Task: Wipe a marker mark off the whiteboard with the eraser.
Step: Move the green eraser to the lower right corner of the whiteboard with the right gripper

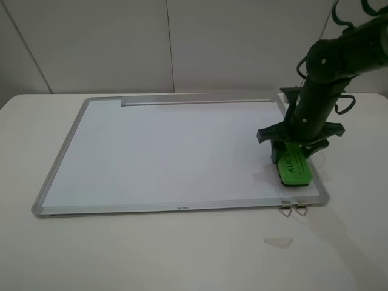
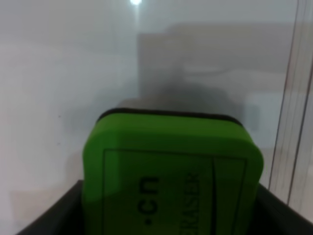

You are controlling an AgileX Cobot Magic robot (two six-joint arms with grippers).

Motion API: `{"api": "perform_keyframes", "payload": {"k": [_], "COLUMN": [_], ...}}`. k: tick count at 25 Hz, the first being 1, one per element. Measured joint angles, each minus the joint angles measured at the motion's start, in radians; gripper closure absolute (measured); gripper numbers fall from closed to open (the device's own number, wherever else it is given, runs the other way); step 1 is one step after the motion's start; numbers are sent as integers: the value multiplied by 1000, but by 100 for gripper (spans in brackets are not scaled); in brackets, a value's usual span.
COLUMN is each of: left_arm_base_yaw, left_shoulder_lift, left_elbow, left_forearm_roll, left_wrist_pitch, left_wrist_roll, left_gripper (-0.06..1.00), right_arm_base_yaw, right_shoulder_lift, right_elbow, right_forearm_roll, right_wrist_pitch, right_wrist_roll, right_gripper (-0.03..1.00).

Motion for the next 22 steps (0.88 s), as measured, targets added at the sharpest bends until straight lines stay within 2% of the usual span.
{"api": "perform_keyframes", "payload": {"k": [10,12,14,15,20,22], "left_arm_base_yaw": [0,0,0,0,0,0], "left_shoulder_lift": [0,0,0,0,0,0], "left_elbow": [0,0,0,0,0,0], "left_forearm_roll": [0,0,0,0,0,0], "left_wrist_pitch": [0,0,0,0,0,0], "left_wrist_roll": [0,0,0,0,0,0], "left_gripper": [26,26,26,26,26,26], "right_arm_base_yaw": [0,0,0,0,0,0], "right_shoulder_lift": [1,2,2,2,2,0], "right_elbow": [65,66,66,66,66,55], "right_forearm_roll": [7,8,8,8,10,20], "right_wrist_pitch": [-58,-57,-48,-41,16,70], "right_wrist_roll": [8,13,15,15,4,-31], "right_gripper": [37,32,21,19,15,15]}}
